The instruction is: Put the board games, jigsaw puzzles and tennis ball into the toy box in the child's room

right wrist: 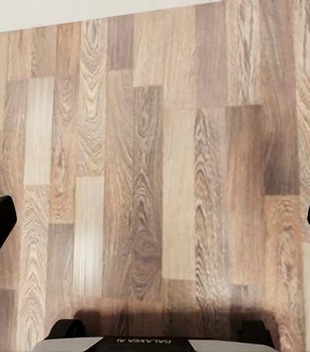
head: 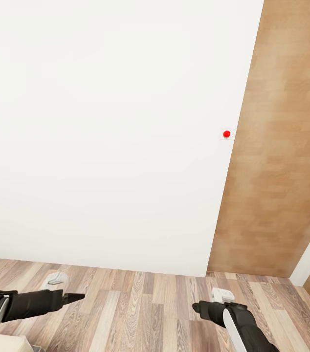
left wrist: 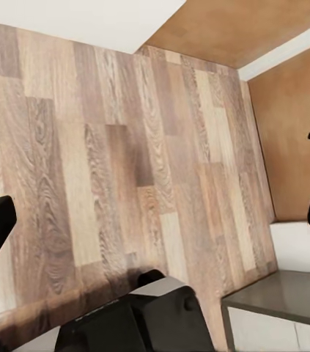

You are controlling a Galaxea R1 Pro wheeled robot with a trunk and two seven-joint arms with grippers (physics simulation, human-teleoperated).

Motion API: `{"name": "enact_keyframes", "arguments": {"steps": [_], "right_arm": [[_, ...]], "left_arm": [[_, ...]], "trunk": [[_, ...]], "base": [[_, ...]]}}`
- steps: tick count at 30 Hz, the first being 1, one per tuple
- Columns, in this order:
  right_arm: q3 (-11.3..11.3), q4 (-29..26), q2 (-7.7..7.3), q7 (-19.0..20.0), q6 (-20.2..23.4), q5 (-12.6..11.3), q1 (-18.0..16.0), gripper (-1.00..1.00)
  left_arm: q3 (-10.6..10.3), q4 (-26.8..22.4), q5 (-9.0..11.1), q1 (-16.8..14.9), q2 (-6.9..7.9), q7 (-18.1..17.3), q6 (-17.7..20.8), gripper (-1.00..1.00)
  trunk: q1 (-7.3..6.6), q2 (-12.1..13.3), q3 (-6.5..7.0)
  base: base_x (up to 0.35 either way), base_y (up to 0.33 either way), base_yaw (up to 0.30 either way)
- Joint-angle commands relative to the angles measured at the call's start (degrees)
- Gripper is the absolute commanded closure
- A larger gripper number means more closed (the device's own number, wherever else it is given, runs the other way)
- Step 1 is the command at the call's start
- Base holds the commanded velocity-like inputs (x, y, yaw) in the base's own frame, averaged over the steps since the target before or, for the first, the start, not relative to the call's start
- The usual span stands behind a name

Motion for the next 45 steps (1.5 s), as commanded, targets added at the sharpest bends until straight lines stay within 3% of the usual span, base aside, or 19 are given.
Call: {"name": "enact_keyframes", "arguments": {"steps": [1,10,24,27,35,42,45], "right_arm": [[-0.2,-0.1,0.07,0.1,0.3,-0.2,0.0,-1.0],[-0.2,-0.1,0.13,0.1,0.2,-0.2,0.0,-1.0],[0.2,-3.5,0.23,0.1,0.6,-0.3,0.0,-1.0],[0.2,-3.7,0.23,0.3,0.7,-0.3,0.0,-1.0],[0.3,-7.7,0.17,7.0,1.1,-2.3,0.4,-1.0],[0.3,-11.5,0.15,18.4,3.2,-3.7,1.0,-1.0],[0.3,-11.8,0.14,21.5,3.4,-3.8,1.1,-1.0]], "left_arm": [[0.1,0.0,-0.1,0.0,0.01,-0.7,0.4,-1.0],[0.6,0.0,-0.1,0.0,0.02,-2.4,0.3,-1.0],[0.8,0.0,0.0,0.0,0.04,-2.6,0.4,-1.0],[1.6,0.0,0.0,0.0,0.06,-2.6,0.4,-1.0],[5.1,0.0,0.2,0.0,0.07,-2.7,0.4,-1.0],[7.9,-0.3,0.5,0.0,0.17,-2.9,0.4,-1.0],[8.7,-0.4,0.5,0.0,0.25,-3.5,0.4,-1.0]], "trunk": [[0.03,-0.1,-0.08],[0.03,-0.1,-0.01],[0.03,-0.1,0.35],[0.03,-0.1,0.42],[0.03,-0.1,0.56],[0.03,-0.1,0.59],[0.03,-0.1,0.59]], "base": [[0.0,0.0,0.0],[0.0,0.0,0.037],[-0.01,0.0,0.247],[-0.113,0.0,0.277],[-0.066,0.0,0.279],[-0.01,0.0,0.281],[-0.002,0.0,0.282]]}}
